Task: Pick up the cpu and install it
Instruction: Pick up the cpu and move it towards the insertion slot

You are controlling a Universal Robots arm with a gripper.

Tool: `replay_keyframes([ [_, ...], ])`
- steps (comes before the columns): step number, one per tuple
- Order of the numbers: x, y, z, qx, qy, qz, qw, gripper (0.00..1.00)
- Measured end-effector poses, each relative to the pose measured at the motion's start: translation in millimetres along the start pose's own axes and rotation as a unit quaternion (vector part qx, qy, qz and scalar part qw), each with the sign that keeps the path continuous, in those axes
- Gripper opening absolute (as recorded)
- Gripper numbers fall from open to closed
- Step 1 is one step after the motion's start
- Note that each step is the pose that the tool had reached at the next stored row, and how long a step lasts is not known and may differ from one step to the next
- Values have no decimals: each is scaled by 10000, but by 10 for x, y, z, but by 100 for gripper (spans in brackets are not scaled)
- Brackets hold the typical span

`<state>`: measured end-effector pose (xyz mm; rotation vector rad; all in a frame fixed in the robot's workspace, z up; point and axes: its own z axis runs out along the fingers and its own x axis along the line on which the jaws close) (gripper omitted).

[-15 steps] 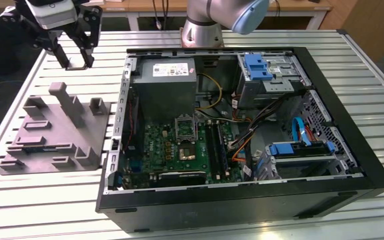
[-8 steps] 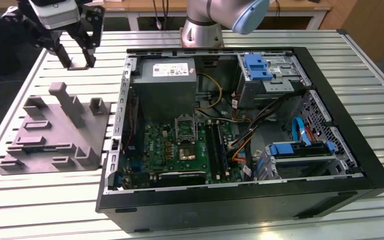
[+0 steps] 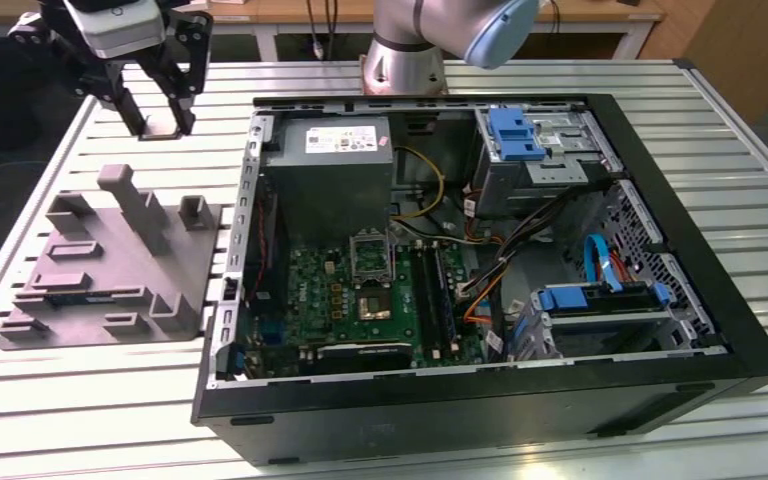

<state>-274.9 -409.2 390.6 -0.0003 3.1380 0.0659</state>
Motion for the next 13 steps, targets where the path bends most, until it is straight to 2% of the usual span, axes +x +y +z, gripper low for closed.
replay_keyframes([
  [13, -60, 0, 0, 0, 0, 0, 10000, 47],
])
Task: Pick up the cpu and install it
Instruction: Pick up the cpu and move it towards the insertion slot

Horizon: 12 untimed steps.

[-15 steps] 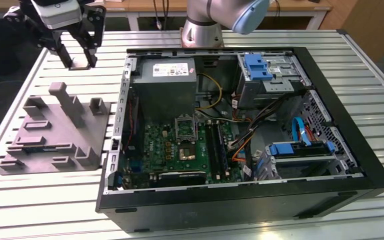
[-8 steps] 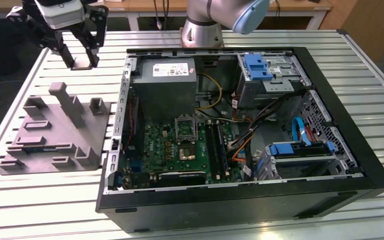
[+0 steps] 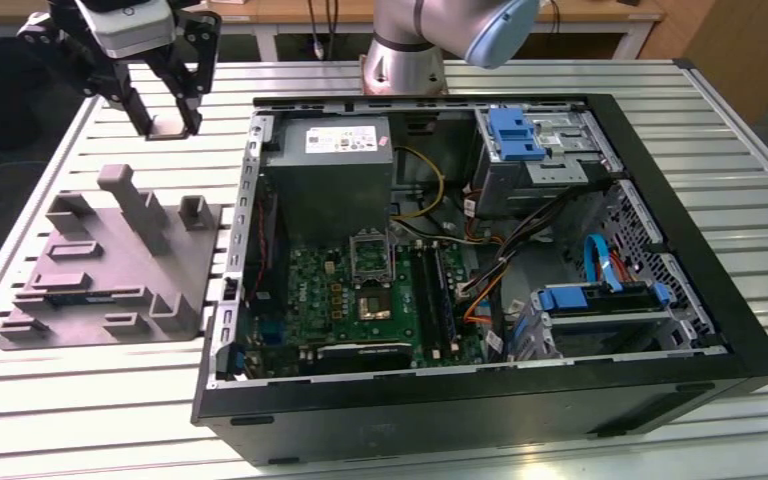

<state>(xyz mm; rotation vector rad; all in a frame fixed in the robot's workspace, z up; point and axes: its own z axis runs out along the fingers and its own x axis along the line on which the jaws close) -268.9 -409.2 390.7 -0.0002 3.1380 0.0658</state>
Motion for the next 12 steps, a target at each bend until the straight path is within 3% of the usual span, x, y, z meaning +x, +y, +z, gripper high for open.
replay_keyframes([
  [12, -53, 0, 0, 0, 0, 0, 10000, 47],
])
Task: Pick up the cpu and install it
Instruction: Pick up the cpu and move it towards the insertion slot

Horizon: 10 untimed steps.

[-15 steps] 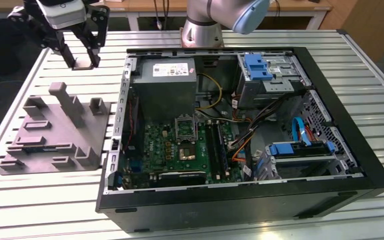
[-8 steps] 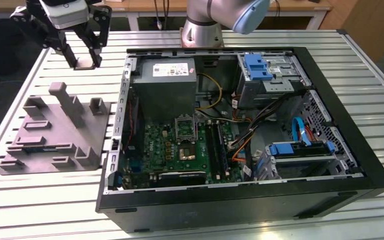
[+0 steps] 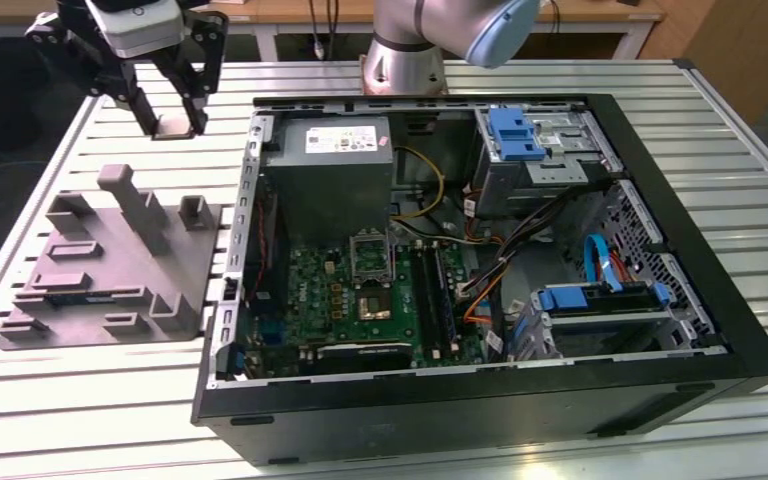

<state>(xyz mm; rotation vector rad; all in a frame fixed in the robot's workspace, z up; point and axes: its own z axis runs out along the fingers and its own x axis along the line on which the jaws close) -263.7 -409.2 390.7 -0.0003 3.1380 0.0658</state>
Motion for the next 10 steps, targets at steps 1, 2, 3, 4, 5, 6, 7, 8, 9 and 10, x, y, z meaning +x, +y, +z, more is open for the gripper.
replay_keyframes([
  [1, -5, 0, 0, 0, 0, 0, 10000, 47],
  [2, -9, 0, 0, 0, 0, 0, 10000, 47],
  [3, -12, 0, 0, 0, 0, 0, 10000, 47],
  [4, -17, 0, 0, 0, 0, 0, 10000, 47],
  [5, -21, 0, 1, 0, 0, 0, 10000, 47],
  [6, -25, 0, 1, 0, -1, 0, 10000, 47],
  [7, -30, 0, 0, 0, 0, 0, 10000, 47],
  [8, -35, 0, 0, 0, 0, 0, 10000, 47],
  [9, -40, 0, 0, 0, 0, 0, 10000, 47],
  [10, -44, 0, 0, 0, 0, 0, 10000, 47],
])
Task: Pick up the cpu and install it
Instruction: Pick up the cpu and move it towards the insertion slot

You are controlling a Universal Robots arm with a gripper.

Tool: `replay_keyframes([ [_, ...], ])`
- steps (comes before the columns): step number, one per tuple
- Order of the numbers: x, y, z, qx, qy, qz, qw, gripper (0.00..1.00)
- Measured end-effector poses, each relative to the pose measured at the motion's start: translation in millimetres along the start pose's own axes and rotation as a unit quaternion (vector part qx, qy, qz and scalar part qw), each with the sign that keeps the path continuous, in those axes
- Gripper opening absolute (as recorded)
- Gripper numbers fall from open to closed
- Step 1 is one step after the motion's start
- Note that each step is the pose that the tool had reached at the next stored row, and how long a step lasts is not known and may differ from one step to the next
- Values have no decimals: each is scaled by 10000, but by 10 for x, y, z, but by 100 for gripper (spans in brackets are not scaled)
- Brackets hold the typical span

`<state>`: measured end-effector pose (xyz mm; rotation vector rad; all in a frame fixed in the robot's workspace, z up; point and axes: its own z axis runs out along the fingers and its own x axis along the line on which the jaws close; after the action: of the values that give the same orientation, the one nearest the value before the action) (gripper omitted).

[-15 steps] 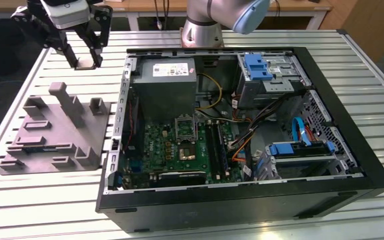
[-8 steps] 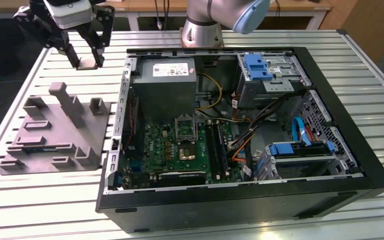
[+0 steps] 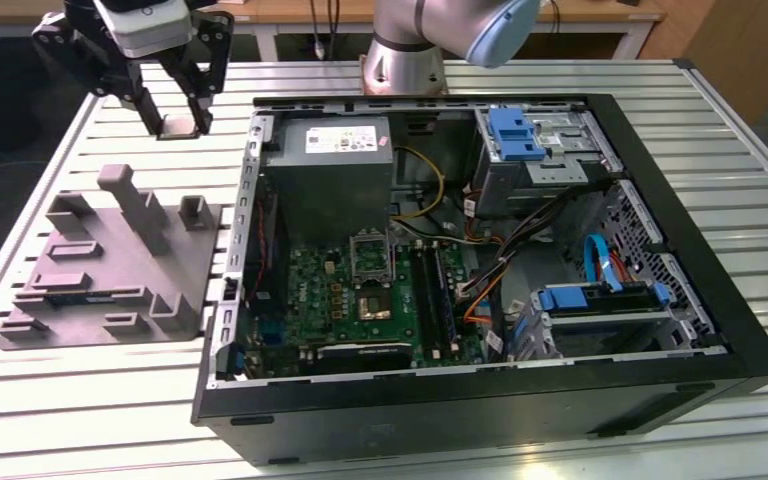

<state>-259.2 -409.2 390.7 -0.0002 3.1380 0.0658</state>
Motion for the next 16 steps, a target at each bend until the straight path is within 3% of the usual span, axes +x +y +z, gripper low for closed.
replay_keyframes([
  [10, -72, 0, 0, 0, 0, 0, 10000, 47],
  [16, -174, 0, 1, 0, 0, 0, 10000, 47],
])
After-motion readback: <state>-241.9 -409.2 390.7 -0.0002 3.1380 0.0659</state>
